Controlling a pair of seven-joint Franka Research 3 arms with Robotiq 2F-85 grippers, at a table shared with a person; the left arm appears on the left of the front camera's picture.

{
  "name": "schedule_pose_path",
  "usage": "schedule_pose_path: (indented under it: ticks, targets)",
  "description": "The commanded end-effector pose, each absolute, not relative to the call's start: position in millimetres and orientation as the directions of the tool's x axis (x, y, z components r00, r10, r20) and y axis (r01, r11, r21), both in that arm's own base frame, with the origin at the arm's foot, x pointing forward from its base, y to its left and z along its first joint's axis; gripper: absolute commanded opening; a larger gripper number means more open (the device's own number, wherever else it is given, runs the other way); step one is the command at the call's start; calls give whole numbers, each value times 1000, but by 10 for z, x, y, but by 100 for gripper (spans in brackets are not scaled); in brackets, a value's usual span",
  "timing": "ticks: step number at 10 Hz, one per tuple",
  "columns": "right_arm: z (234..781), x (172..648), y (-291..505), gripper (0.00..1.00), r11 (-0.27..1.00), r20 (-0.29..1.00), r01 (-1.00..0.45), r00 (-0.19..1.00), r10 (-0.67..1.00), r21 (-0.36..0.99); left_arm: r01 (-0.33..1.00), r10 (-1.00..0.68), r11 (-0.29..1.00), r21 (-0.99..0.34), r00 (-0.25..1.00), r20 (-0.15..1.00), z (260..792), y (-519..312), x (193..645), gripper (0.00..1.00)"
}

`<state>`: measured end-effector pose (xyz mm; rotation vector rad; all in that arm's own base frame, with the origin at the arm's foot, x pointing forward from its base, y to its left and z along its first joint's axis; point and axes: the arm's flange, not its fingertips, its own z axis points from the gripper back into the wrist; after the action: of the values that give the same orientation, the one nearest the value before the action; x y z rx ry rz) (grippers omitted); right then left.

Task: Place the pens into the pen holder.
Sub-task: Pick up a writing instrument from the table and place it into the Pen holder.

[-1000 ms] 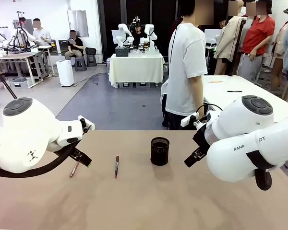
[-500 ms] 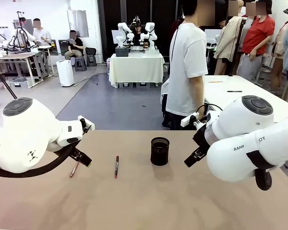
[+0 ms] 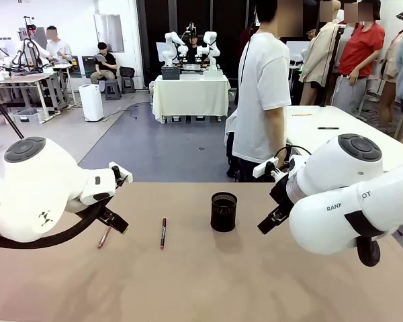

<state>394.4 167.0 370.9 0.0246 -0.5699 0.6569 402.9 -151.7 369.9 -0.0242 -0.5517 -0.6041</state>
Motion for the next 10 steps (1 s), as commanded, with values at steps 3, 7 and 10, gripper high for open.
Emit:
schedule_pose_path:
  ticks: [3,7,10]
  targets:
    - [3886,3988,1735,100,770,532,-636,635,560,-50,668,-606,740,79,613,507,3850,-1584,3945,100]
    - [4179,4121,1608,100,705,549,-707,614,567,64,777,-681,600,191,371,631,3967,-1487,3642,100]
    - [4520,4313,1362,100,674,574,-735,584,574,72,773,-675,568,283,241,697,4013,-1269,3340,100]
